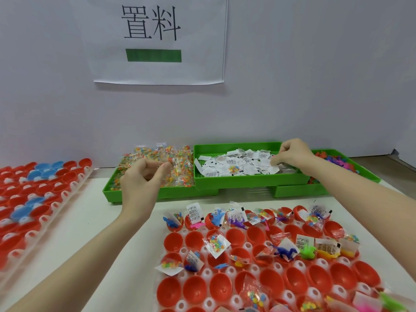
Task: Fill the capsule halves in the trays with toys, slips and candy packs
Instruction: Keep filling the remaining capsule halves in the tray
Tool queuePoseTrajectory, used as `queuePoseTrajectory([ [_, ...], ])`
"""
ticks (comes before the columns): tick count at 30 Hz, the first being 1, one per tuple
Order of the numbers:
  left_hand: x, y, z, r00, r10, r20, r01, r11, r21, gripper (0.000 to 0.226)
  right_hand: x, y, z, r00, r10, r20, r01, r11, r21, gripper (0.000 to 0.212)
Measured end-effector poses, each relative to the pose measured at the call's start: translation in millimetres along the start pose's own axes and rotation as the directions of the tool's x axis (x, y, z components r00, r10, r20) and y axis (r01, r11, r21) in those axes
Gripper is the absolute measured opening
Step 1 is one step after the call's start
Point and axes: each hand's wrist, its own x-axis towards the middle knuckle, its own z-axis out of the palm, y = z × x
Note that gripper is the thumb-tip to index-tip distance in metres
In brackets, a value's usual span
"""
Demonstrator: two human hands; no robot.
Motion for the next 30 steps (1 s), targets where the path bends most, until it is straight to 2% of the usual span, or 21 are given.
queuePoseTrajectory([
  [4, -3.2, 9.3, 2.6, 0.999, -0.052, 0.004, 0.052, 0.998, -0.033, 0.013, -6.3, -12.6, -5.7, 0.996, 0.019, -0.087, 0.004, 0.967, 0.256, 0.04],
  [6, -7.0, 19.9, 5.7, 0.994, -0.093, 0.062, 0.099, 0.989, -0.108, 0.013, -15.3, -28.3, -10.6, 0.995, 0.017, -0.101, 0.031, 0.893, 0.448, 0.041],
  [8, -13.7, 36.1, 10.7, 0.971, -0.152, 0.185, 0.191, 0.958, -0.214, 0.01, -33.0, -47.8, -14.3, 0.998, -0.014, -0.064, 0.051, 0.773, 0.632, 0.042],
  [11, -33.7, 65.2, 21.1, 0.849, -0.253, 0.464, 0.424, 0.851, -0.311, 0.012, -79.6, -75.7, -13.0, 0.985, -0.163, 0.062, 0.059, 0.646, 0.761, 0.04],
  [14, -57.9, 89.4, 22.9, 0.691, -0.301, 0.657, 0.631, 0.694, -0.346, 0.021, -132.8, -86.7, -6.0, 0.939, -0.311, 0.149, 0.082, 0.62, 0.781, 0.036],
  [16, -72.2, 98.6, 16.5, 0.642, -0.253, 0.724, 0.664, 0.656, -0.359, 0.032, -162.2, -87.8, -2.4, 0.926, -0.349, 0.146, 0.127, 0.651, 0.748, 0.035],
  [19, -93.2, 105.5, 0.9, 0.648, -0.203, 0.734, 0.629, 0.686, -0.366, 0.037, -192.5, -85.5, 1.6, 0.915, -0.396, 0.081, 0.241, 0.696, 0.677, 0.035],
  [22, -114.8, 104.7, -17.3, 0.672, -0.188, 0.716, 0.57, 0.749, -0.338, 0.029, -217.8, -78.1, 5.4, 0.892, -0.445, 0.078, 0.308, 0.726, 0.614, 0.034],
  [25, -135.7, 104.4, -34.3, 0.673, -0.202, 0.712, 0.552, 0.778, -0.301, 0.019, -240.4, -69.7, 4.7, 0.884, -0.451, 0.123, 0.264, 0.699, 0.665, 0.03],
  [27, -147.7, 105.4, -43.6, 0.705, -0.215, 0.676, 0.526, 0.797, -0.296, 0.017, -253.4, -65.2, 1.1, 0.88, -0.459, 0.125, 0.262, 0.687, 0.678, 0.027],
  [30, -168.8, 104.7, -55.2, 0.763, -0.178, 0.622, 0.402, 0.883, -0.24, 0.021, -274.1, -57.7, -7.0, 0.877, -0.468, 0.107, 0.29, 0.694, 0.659, 0.024],
])
